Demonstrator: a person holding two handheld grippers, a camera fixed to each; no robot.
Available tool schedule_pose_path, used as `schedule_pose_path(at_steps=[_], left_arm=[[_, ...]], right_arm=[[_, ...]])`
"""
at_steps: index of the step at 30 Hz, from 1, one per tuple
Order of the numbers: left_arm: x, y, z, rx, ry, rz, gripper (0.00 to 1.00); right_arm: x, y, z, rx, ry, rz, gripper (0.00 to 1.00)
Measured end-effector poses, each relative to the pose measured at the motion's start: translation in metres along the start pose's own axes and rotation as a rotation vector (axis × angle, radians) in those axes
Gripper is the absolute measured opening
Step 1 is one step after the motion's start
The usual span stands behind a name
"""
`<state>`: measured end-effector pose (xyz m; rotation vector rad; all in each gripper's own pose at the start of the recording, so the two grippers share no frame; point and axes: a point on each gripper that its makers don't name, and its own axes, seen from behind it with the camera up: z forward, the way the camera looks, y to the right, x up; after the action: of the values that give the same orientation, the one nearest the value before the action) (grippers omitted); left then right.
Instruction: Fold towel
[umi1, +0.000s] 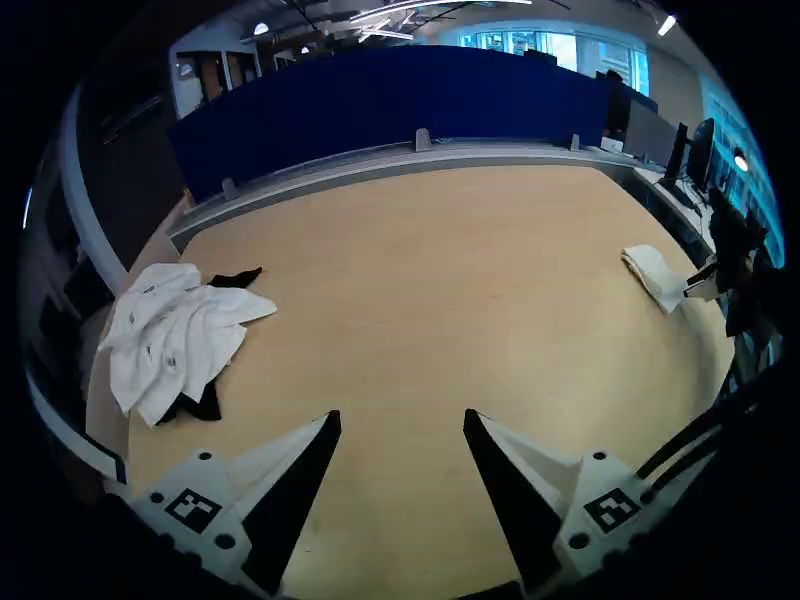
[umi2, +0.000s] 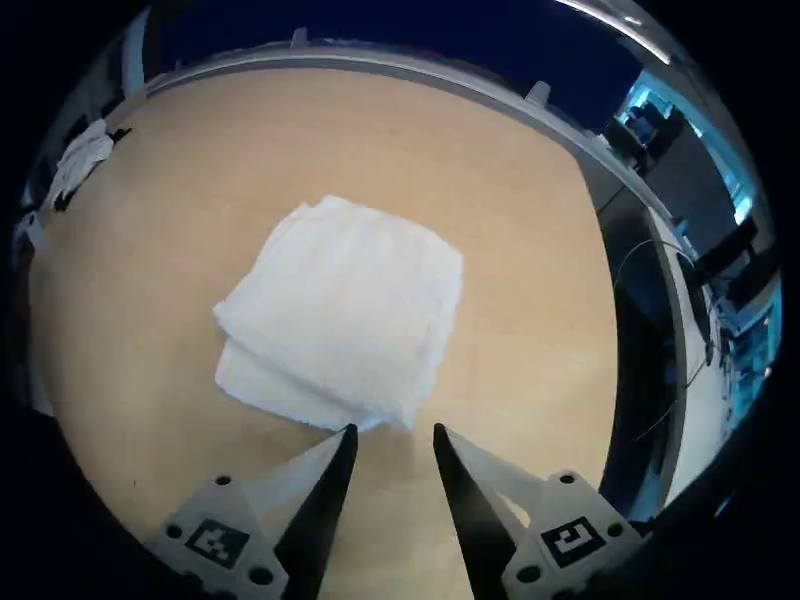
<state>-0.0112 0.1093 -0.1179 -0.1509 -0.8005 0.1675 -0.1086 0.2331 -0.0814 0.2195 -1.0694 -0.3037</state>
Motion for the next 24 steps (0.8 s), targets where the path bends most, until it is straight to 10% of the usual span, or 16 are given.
schedule_pose_path(at_steps=[17, 24], left_arm=[[0.004, -0.005, -0.003, 0.003, 0.006, 0.001, 0.91], [0.002, -0.007, -0.003, 0.005, 0.004, -0.002, 0.91]], right_arm=[[0.047, -0.042, -0.003, 0.067, 0.116, 0.115, 1.00], [0.053, -0.050, 0.004, 0.065, 0.121, 0.126, 1.00]])
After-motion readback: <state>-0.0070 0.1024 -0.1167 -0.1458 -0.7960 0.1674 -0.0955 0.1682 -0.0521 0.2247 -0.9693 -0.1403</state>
